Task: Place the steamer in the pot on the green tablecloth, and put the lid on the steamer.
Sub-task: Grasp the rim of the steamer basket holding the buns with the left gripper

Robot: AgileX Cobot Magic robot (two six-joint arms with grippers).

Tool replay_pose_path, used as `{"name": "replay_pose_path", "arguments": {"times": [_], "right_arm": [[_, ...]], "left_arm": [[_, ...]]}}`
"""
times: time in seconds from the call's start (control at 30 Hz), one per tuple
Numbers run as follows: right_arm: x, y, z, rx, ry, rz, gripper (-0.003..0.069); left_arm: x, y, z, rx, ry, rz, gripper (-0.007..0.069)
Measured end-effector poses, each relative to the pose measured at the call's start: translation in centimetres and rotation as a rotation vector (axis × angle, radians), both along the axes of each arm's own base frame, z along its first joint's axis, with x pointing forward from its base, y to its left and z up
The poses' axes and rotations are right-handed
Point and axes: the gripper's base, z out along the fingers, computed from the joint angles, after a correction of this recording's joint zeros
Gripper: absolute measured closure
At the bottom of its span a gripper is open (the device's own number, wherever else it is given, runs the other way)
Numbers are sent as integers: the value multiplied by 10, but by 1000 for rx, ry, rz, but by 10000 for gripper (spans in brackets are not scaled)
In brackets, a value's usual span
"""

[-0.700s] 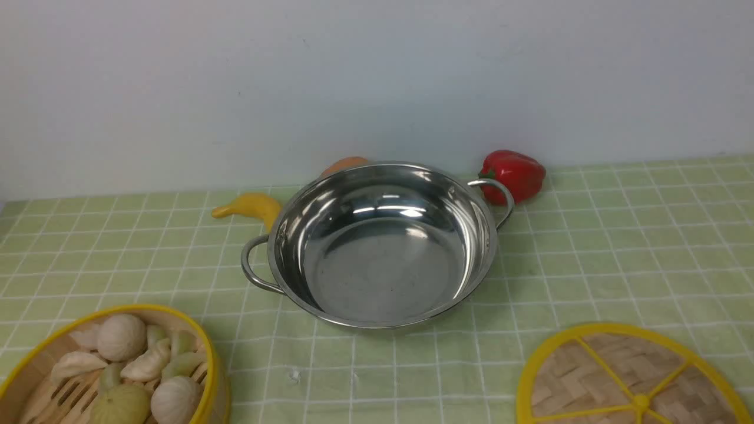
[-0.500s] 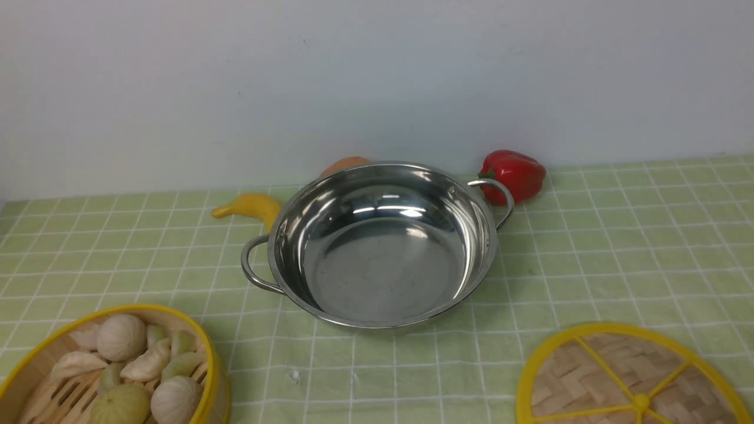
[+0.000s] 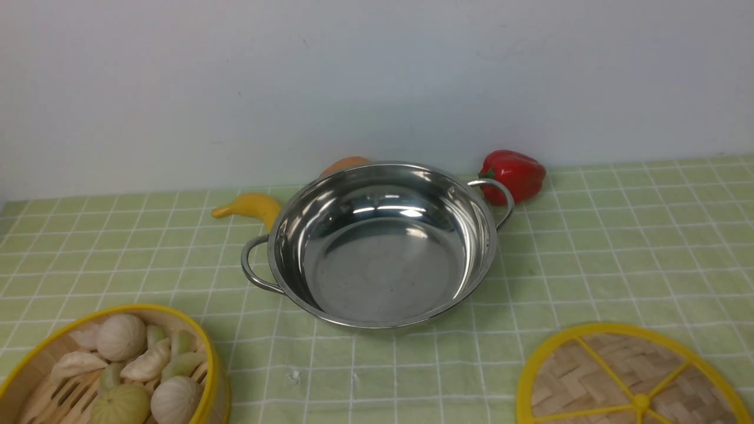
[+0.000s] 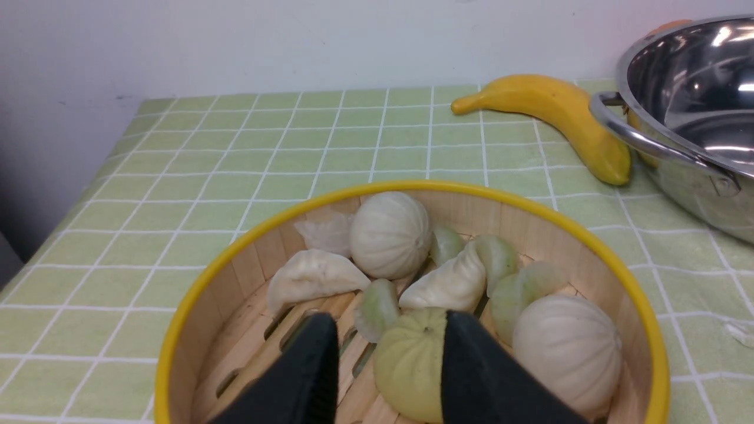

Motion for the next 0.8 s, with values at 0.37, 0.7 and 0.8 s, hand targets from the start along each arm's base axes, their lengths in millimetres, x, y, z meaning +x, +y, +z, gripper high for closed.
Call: {"name": "replay_pose_path", "arguments": {"times": [0.37,0.7,0.8], "right_arm": [[0,0,0,0,0,0,416],[0,0,0,0,0,0,416],[0,0,0,0,0,0,416]], "left_arm": [[0,0,0,0,0,0,382],[0,0,0,25,3,-3,382],[0,0,0,20,1,-3,382]]}}
